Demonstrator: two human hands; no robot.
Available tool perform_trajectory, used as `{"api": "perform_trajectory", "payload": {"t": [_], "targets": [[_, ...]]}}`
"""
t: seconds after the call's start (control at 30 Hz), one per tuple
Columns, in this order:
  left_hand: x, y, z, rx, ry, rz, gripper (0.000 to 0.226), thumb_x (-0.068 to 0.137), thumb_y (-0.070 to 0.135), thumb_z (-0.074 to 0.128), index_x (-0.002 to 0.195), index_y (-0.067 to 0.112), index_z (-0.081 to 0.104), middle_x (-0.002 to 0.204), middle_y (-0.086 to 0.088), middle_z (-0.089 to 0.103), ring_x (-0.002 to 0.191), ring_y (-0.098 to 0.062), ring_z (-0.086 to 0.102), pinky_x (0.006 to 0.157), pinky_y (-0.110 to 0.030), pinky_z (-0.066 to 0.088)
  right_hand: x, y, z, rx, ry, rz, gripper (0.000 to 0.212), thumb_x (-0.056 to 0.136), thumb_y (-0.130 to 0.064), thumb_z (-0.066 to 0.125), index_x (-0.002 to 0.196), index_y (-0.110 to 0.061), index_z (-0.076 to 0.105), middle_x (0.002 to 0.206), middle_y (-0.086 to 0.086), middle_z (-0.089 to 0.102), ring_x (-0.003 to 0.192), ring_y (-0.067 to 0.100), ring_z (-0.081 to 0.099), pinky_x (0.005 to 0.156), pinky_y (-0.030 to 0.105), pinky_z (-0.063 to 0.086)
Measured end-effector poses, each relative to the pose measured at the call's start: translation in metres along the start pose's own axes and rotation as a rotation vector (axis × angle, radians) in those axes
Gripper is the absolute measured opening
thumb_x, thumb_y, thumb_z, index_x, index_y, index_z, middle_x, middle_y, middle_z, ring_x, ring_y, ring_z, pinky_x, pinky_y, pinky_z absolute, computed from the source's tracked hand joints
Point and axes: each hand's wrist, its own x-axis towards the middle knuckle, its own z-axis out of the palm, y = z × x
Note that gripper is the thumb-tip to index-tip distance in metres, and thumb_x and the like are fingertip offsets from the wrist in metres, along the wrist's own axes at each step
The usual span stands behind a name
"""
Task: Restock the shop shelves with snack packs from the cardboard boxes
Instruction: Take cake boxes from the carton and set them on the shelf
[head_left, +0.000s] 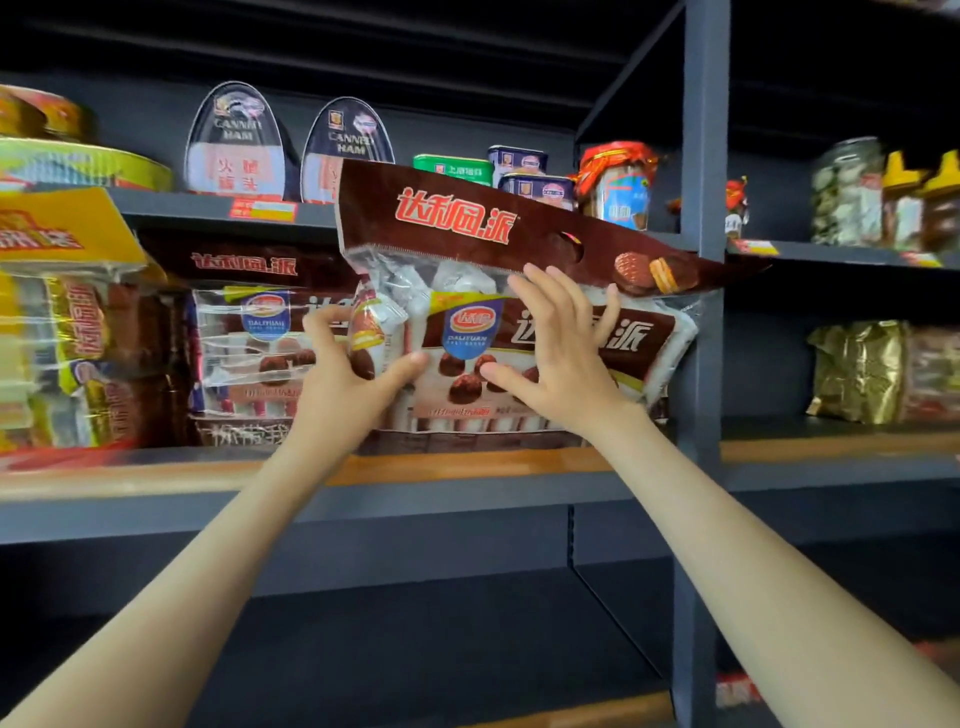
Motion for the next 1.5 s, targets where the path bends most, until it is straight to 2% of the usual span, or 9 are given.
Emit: {"api": "perform_trajectory", "payload": {"t": [0.17,0.3,0.57,0.83,0.93,1.07,1.23,1.33,1.5], "targets": [[-0.003,-0.003,0.010,-0.206,0.232,0.118,0.057,0.086,0.010,0.071,0.124,0.018,0.029,0.095,0.013,0.048,0.076,0.011,0.054,0.073,-0.010,0.043,-0.015,0.005,0.000,-0.186,0.002,-0.061,0.079,0.089,-0.061,0.047,0.148,-0.024,0.009,0.153,0.006,0.015,0.144,0.030,0.014,0.114,0.054,-0.004],[0.001,-0.013,0.006,-0.214,0.355,0.168,0.062,0.083,0.022,0.072,0.129,0.022,0.030,0.099,0.031,0.050,0.084,-0.003,0.050,0.081,-0.028,0.045,-0.049,0.021,0.010,-0.279,-0.029,0.249,0.080,0.091,-0.070,0.027,0.152,-0.028,-0.003,0.158,0.006,0.006,0.144,0.041,0.004,0.109,0.071,0.008],[0.023,-0.011,0.008,-0.152,0.340,-0.039,0.067,0.073,0.054,0.075,0.128,0.026,0.048,0.116,0.007,0.060,0.104,-0.007,0.059,0.095,-0.036,0.049,-0.029,0.052,0.023,0.033,-0.308,0.320,0.079,0.090,-0.066,0.030,0.140,-0.046,-0.029,0.148,-0.016,-0.038,0.141,0.021,-0.032,0.112,0.066,-0.003],[0.035,-0.005,0.033,-0.088,0.358,-0.201,0.073,0.072,0.063,0.070,0.126,0.022,0.045,0.110,0.005,0.062,0.101,-0.017,0.060,0.087,-0.036,0.047,-0.023,0.047,0.023,0.110,-0.385,0.539,0.068,0.103,-0.037,0.033,0.143,-0.044,-0.022,0.156,-0.007,-0.029,0.143,0.020,-0.028,0.117,0.058,-0.003],[0.027,-0.002,0.049,-0.152,0.301,-0.236,0.084,0.061,0.074,0.065,0.125,0.024,0.045,0.112,0.004,0.063,0.103,-0.018,0.061,0.094,-0.046,0.049,-0.025,0.022,0.013,0.183,-0.249,0.521,0.073,0.102,-0.031,0.041,0.146,-0.043,-0.015,0.159,-0.005,-0.020,0.146,0.017,-0.019,0.119,0.052,0.000],[0.026,0.014,0.080,-0.062,0.203,-0.226,0.090,0.065,0.074,0.060,0.132,0.018,0.039,0.124,-0.006,0.058,0.115,-0.027,0.054,0.098,-0.048,0.044,-0.027,-0.018,0.016,0.156,-0.373,0.335,0.093,0.089,-0.062,0.049,0.136,-0.050,-0.030,0.144,-0.015,-0.044,0.140,0.015,-0.032,0.112,0.052,-0.010],[0.010,0.008,0.103,0.171,-0.234,0.076,0.063,0.094,0.046,0.035,0.140,0.002,0.038,0.141,-0.024,0.042,0.126,-0.038,0.043,0.108,-0.048,0.034,-0.039,0.009,0.021,0.113,-0.452,0.589,0.118,0.062,-0.085,0.048,0.130,-0.049,-0.041,0.148,-0.008,-0.043,0.143,0.024,-0.028,0.113,0.066,-0.002],[0.012,-0.012,0.099,0.497,-0.368,0.315,0.050,0.102,0.031,0.036,0.146,0.007,0.034,0.153,-0.020,0.028,0.134,-0.038,0.031,0.110,-0.047,0.030,-0.047,0.034,0.015,0.100,-0.510,0.663,0.124,0.048,-0.093,0.040,0.129,-0.049,-0.042,0.152,-0.005,-0.038,0.143,0.024,-0.027,0.112,0.068,0.004],[0.049,-0.025,0.072,1.087,-0.443,0.494,0.092,0.089,0.068,0.040,0.154,0.025,-0.009,0.160,-0.007,-0.017,0.147,-0.029,-0.015,0.114,-0.056,-0.012,-0.032,0.043,0.016,0.004,-0.607,0.420,0.120,0.063,-0.084,0.050,0.129,-0.049,-0.044,0.140,-0.013,-0.052,0.136,0.018,-0.040,0.112,0.063,-0.005]]}}
